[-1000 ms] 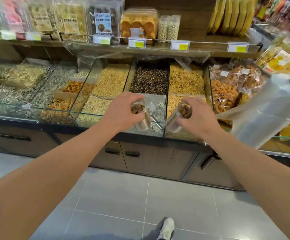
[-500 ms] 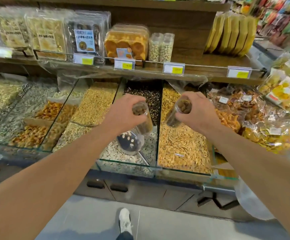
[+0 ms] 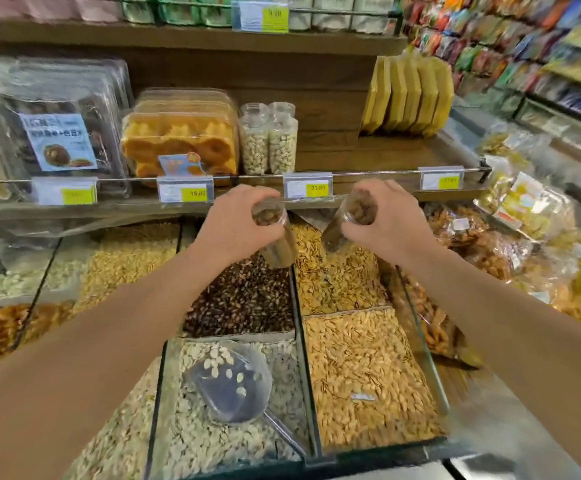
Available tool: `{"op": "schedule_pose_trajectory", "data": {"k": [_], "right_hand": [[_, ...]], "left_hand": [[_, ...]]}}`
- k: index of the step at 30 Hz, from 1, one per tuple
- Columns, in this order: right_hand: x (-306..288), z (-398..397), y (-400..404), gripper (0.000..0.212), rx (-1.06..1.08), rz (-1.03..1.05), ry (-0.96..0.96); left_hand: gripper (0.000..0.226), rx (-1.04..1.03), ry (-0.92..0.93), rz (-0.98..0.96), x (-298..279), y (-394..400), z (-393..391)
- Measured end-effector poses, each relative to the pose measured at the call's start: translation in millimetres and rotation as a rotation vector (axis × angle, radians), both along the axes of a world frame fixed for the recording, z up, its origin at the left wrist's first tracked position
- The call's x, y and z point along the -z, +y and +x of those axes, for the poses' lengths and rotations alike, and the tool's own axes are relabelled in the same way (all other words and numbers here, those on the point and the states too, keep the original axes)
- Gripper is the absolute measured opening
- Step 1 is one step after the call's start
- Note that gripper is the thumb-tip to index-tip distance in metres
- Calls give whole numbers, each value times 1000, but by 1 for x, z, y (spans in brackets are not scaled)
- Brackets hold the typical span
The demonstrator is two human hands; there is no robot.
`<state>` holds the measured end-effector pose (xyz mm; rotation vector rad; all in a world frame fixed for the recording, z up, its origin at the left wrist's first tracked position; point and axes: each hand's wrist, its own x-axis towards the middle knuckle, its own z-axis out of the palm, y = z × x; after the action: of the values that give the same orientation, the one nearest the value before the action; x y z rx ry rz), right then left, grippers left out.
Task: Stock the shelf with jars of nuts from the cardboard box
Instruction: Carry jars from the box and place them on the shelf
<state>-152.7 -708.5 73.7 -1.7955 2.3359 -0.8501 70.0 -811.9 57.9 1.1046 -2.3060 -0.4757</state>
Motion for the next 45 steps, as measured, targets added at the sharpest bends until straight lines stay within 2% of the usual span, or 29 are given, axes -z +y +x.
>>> {"op": "schedule_pose_trajectory", "data": {"k": [8,15,27,32,38,45], "right_hand": [[-34,-46,-71,61,7,-179,8],[-49,-87,-154,61,-67,-219,9],[-22,-112,-302,63,-144,-70,-4],[-10,-119,-347,68,-120,-4,7],[1,-123,-361,65,-131,27,25],[2,-129,-310,70,-147,18,24]], "left_hand": [[52,3,1,-16,-8,-53,-46],[50,-30,0,-29,-21,-80,-76],[47,-38,-26,6,-29,-133,-104],[45,20,-50,55,-34,-151,-107],[44,53,-25,86,-31,-160,-106],[44,59,-19,42,-39,-152,-107]]}}
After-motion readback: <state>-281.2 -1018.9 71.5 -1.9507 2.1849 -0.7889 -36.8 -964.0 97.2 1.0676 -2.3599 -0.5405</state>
